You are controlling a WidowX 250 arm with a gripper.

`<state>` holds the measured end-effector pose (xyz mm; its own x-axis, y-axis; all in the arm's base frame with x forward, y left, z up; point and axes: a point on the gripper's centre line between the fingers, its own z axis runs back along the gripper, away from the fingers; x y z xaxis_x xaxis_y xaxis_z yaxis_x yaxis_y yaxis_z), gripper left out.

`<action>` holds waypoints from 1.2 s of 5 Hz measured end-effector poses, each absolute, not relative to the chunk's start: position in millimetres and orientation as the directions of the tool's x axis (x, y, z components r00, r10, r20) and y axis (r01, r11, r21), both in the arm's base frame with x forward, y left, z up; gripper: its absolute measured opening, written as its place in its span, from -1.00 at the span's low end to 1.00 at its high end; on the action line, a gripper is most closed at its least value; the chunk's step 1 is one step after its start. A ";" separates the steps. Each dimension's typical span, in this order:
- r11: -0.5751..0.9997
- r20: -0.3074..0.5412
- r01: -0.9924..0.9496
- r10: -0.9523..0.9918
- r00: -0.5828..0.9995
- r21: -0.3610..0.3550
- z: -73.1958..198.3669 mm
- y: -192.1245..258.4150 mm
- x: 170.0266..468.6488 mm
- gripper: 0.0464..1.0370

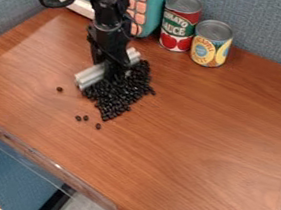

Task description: Sweep into pile

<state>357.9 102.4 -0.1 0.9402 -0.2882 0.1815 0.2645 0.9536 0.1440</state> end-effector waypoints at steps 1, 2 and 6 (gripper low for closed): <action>0.964 0.180 0.226 -0.250 0.952 0.143 2.5 110.9 357.8 -0.33; 0.978 0.214 0.143 -0.174 0.961 0.153 17.6 138.3 361.4 -0.33; 0.992 0.153 0.009 -0.028 0.988 0.126 -0.7 241.8 324.3 -0.33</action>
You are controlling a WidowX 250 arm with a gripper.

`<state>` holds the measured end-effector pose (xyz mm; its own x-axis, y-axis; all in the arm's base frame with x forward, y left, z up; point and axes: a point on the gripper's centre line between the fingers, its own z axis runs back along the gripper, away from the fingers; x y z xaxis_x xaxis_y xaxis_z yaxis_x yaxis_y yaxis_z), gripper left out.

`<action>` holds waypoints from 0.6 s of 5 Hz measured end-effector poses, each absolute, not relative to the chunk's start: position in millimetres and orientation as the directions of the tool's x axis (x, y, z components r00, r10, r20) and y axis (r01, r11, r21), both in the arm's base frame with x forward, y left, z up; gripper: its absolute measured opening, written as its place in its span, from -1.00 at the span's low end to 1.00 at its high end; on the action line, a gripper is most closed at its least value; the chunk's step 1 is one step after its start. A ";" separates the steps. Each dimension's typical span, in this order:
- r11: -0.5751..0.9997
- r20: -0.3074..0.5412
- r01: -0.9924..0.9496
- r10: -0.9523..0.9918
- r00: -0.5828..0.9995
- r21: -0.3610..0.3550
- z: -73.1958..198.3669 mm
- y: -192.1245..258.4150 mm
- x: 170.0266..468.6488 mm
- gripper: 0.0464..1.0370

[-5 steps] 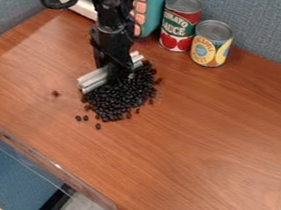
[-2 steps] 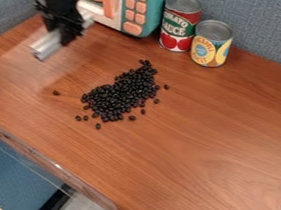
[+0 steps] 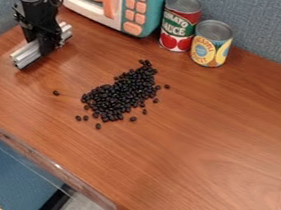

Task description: Sweep into pile

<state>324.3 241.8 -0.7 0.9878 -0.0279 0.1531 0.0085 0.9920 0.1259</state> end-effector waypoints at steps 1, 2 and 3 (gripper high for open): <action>0.990 0.132 0.037 -0.055 0.990 0.135 -2.0 249.0 326.0 -0.18; 0.995 0.097 0.022 -0.032 0.995 0.099 -1.1 248.6 319.5 0.45; 0.996 0.081 -0.013 0.005 0.997 0.093 16.6 252.6 316.4 0.91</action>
